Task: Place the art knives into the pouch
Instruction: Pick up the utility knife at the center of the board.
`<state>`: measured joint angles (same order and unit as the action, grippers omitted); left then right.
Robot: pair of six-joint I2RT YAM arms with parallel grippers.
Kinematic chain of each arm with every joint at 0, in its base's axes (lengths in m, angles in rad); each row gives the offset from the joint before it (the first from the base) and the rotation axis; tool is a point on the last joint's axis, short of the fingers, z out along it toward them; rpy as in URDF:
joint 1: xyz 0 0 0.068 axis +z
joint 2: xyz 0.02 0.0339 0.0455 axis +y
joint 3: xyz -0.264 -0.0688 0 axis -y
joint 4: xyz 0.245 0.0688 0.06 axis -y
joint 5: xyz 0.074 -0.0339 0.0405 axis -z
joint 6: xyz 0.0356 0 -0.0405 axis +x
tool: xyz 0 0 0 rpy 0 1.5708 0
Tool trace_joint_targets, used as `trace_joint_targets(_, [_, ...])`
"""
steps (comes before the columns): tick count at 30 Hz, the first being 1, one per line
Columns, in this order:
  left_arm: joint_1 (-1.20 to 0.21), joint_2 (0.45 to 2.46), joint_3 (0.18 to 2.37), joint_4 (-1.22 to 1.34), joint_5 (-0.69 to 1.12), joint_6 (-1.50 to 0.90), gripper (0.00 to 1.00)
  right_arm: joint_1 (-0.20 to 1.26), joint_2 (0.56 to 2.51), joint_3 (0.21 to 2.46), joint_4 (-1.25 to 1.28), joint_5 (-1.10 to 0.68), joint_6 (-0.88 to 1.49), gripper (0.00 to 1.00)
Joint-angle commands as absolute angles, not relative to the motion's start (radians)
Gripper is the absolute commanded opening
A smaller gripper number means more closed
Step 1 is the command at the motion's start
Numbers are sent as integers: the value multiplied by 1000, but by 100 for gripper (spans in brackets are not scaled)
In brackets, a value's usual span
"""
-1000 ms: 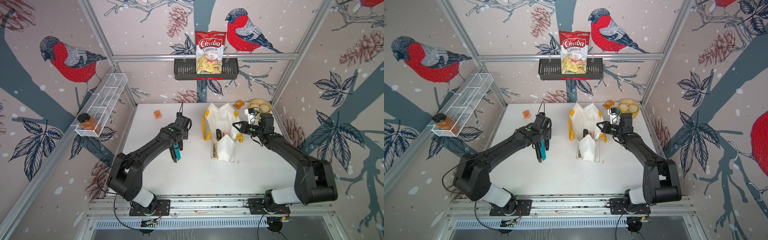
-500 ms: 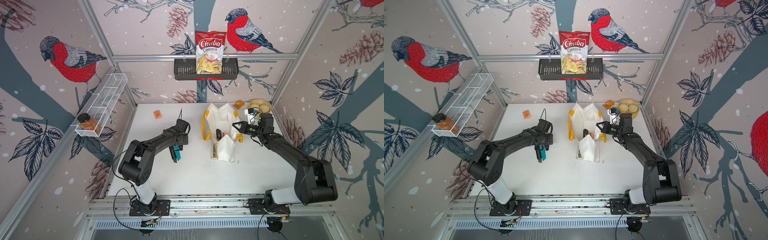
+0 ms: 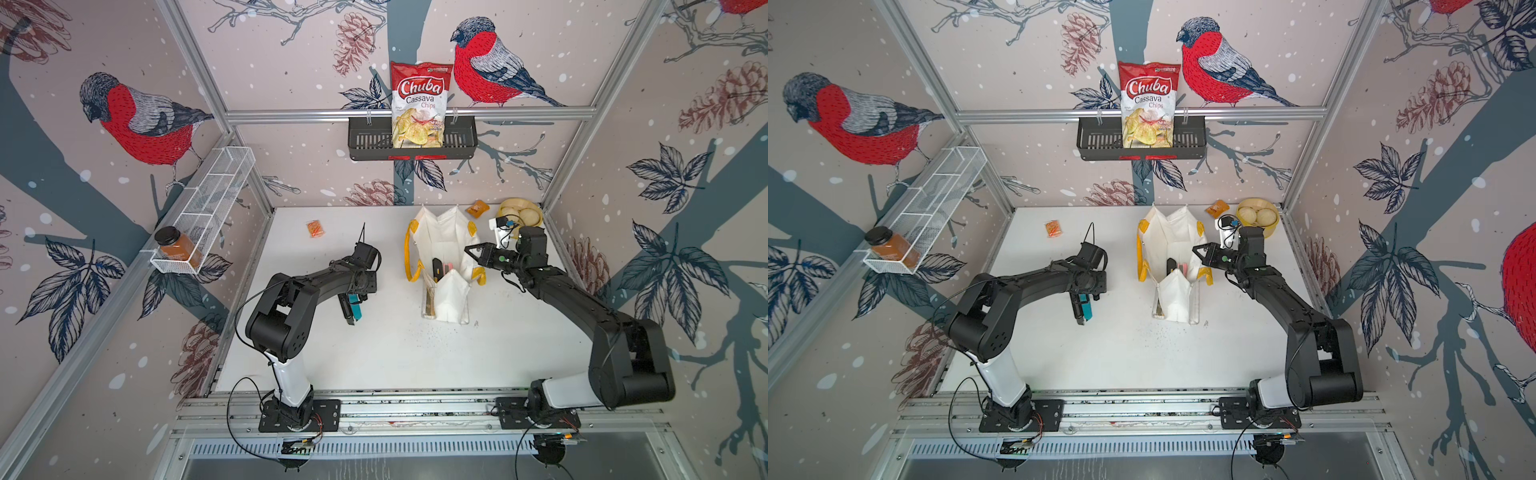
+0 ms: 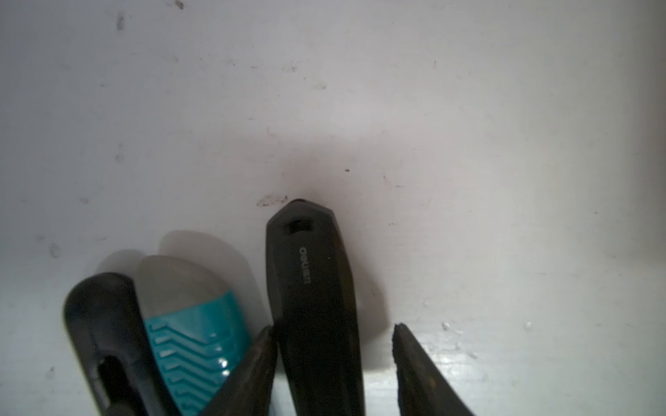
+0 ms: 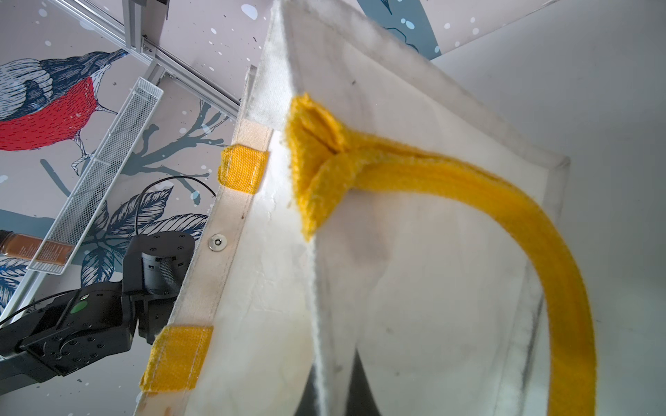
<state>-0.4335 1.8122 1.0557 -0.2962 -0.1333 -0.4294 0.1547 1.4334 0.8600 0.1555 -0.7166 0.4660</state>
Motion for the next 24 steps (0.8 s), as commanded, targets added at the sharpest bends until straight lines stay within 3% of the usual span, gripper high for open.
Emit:
trace_joint_targets(1, [-432, 1825, 1062, -290, -151, -422, 50, 157, 1436, 866, 172, -733, 451, 0])
trace_joint_targets(13, [-449, 1846, 1090, -315, -165, -403, 32, 156, 1434, 864, 175, -729, 457, 0])
trace_joint_targets(24, [-477, 1824, 1163, -360, -155, -390, 28, 156, 1428, 864, 172, -726, 456, 0])
